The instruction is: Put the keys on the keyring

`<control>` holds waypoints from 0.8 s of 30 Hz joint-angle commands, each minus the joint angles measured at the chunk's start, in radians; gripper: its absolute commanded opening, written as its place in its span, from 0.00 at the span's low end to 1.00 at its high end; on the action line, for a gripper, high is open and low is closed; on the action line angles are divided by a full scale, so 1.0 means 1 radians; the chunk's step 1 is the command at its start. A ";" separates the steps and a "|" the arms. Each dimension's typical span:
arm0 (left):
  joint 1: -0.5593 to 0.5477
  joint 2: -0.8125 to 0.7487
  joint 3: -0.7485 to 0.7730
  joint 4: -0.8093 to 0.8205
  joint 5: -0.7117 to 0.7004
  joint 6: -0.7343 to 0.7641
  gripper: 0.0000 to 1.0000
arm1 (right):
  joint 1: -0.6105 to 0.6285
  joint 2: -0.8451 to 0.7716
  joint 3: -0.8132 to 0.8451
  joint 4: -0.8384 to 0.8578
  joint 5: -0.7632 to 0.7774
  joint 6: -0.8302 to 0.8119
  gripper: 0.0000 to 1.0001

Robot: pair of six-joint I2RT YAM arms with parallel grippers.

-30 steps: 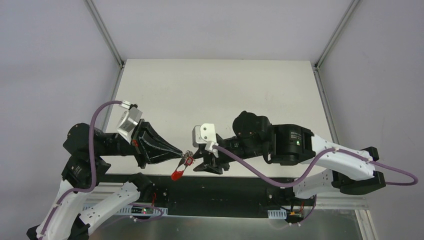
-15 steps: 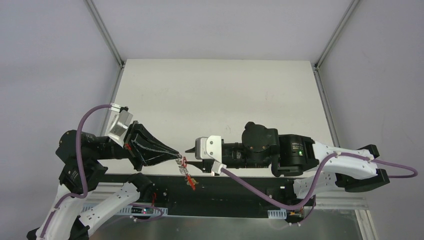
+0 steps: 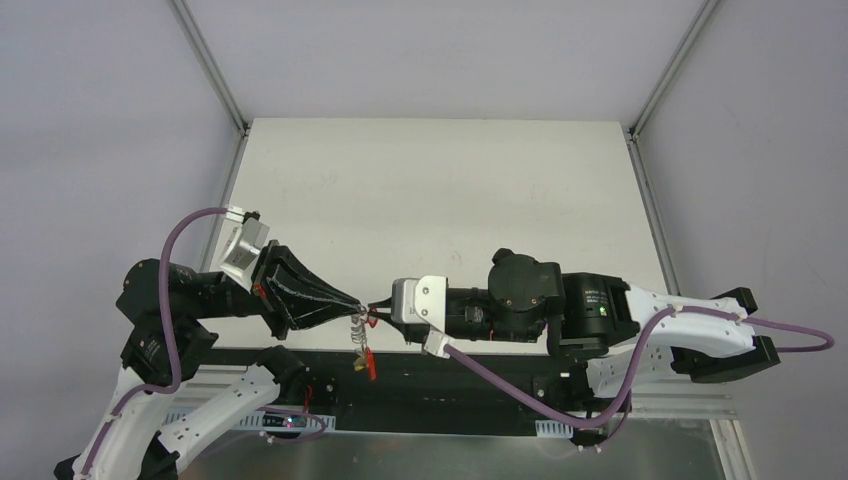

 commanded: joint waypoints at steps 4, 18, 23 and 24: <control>-0.003 -0.020 0.005 0.066 -0.022 -0.005 0.00 | 0.008 -0.019 0.002 0.043 0.047 -0.004 0.00; -0.003 -0.026 0.008 0.068 -0.055 0.003 0.00 | 0.008 -0.015 -0.017 0.019 -0.012 0.020 0.00; -0.003 -0.025 0.008 0.069 -0.058 0.002 0.00 | 0.009 -0.008 -0.017 0.027 -0.022 0.022 0.04; -0.003 -0.026 0.008 0.069 -0.059 0.003 0.00 | 0.009 -0.010 -0.017 0.030 -0.026 0.024 0.07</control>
